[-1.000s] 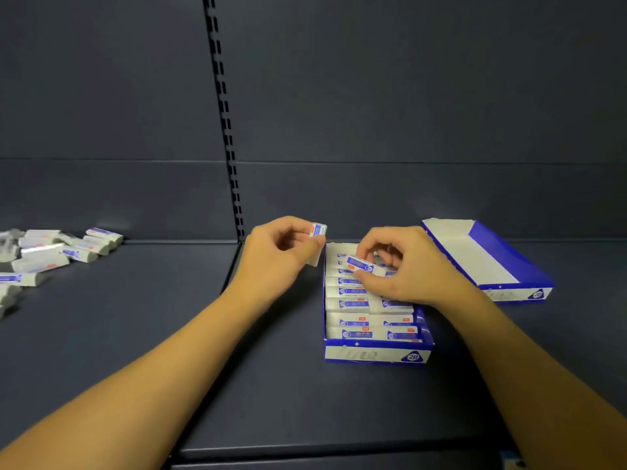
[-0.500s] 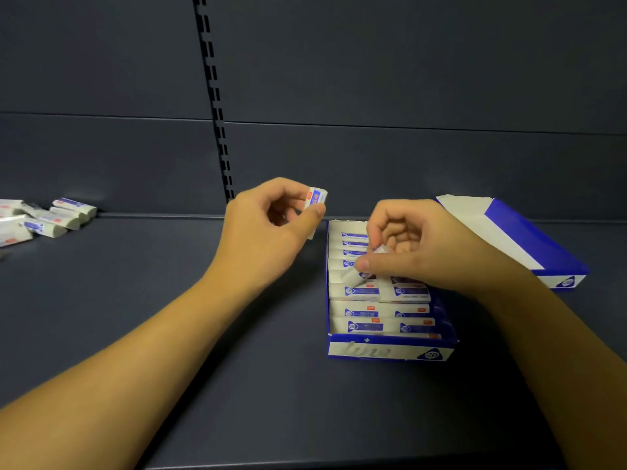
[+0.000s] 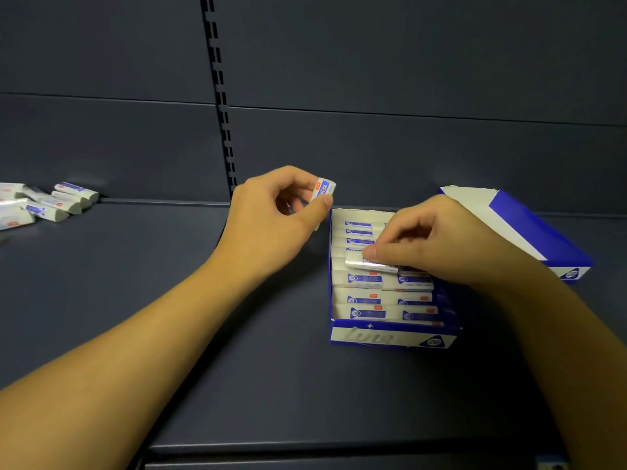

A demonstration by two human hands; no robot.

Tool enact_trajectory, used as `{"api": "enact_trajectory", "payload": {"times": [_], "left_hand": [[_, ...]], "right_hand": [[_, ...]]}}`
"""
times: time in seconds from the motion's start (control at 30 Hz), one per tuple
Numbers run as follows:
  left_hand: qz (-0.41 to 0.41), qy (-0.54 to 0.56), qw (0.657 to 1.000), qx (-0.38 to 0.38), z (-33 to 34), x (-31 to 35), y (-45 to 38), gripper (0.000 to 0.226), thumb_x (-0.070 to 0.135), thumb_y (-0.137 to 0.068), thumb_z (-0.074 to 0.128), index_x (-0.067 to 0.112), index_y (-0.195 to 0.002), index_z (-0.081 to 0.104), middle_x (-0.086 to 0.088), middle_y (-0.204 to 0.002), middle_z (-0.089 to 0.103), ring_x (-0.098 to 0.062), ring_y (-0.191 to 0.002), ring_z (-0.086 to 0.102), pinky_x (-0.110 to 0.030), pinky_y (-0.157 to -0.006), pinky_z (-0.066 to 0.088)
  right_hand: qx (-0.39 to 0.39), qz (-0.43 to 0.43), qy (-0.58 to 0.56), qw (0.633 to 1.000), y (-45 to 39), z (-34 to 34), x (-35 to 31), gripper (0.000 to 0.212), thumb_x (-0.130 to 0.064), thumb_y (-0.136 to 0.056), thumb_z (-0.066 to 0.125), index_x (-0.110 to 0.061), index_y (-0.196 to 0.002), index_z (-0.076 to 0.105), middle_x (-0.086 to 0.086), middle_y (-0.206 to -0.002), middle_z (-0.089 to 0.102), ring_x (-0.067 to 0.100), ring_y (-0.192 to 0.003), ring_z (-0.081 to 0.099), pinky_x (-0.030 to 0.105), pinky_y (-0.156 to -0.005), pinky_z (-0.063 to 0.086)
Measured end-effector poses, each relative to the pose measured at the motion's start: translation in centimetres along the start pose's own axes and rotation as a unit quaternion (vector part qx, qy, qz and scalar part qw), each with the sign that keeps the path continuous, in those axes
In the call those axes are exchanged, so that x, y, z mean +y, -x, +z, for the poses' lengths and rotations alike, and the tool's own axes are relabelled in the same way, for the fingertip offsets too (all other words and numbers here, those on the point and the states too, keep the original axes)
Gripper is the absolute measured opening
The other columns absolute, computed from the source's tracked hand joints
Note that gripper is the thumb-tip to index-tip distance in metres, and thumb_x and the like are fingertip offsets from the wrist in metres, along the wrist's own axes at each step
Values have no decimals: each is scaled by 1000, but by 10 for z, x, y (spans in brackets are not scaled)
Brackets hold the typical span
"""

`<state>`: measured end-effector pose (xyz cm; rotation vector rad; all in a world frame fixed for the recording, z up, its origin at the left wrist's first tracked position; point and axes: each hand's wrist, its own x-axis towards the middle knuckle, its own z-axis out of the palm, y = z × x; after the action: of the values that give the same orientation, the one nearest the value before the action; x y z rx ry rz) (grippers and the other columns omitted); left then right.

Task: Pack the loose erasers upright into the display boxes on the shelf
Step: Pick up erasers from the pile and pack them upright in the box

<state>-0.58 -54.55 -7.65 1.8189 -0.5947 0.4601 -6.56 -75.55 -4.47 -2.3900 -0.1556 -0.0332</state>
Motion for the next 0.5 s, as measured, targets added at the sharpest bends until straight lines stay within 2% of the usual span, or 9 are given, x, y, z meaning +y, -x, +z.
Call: {"api": "enact_trajectory", "payload": {"times": [0.13,0.3,0.4,0.5], "left_hand": [[5,0,1000,1,0,-1,-1,8,21,-89,75,28,-88,71,15,-72,66,-9,-66,59,-18,-63,49],[8,0,1000,1,0,-1,0,9,22,-88,75,29,-88,70,16,-72,66,-3,-66,57,-16,-64,48],[10,-4,1000,0,-1,-1,0,6,23,-89,75,27,-90,71,14,-74,66,-4,-67,58,-19,-65,50],[10,-8,1000,1,-1,0,0,5,22,-89,75,25,-92,71,13,-74,66,-10,-69,60,-22,-65,51]], "right_hand": [[-4,28,5,1000,-1,1,-2,21,-46,-71,77,-27,-79,77,-9,-81,76,10,-78,74,36,-74,63],[-26,39,-20,999,2,-1,-7,26,-47,-65,76,-27,-81,79,-12,-79,76,5,-77,73,23,-64,59],[-60,16,7,998,5,0,-12,34,-52,-56,72,-30,-81,79,-13,-79,76,6,-80,72,22,-66,58],[-83,-6,37,996,5,5,-15,29,-51,-60,74,-29,-80,76,-18,-65,70,0,-67,68,15,-58,50]]}}
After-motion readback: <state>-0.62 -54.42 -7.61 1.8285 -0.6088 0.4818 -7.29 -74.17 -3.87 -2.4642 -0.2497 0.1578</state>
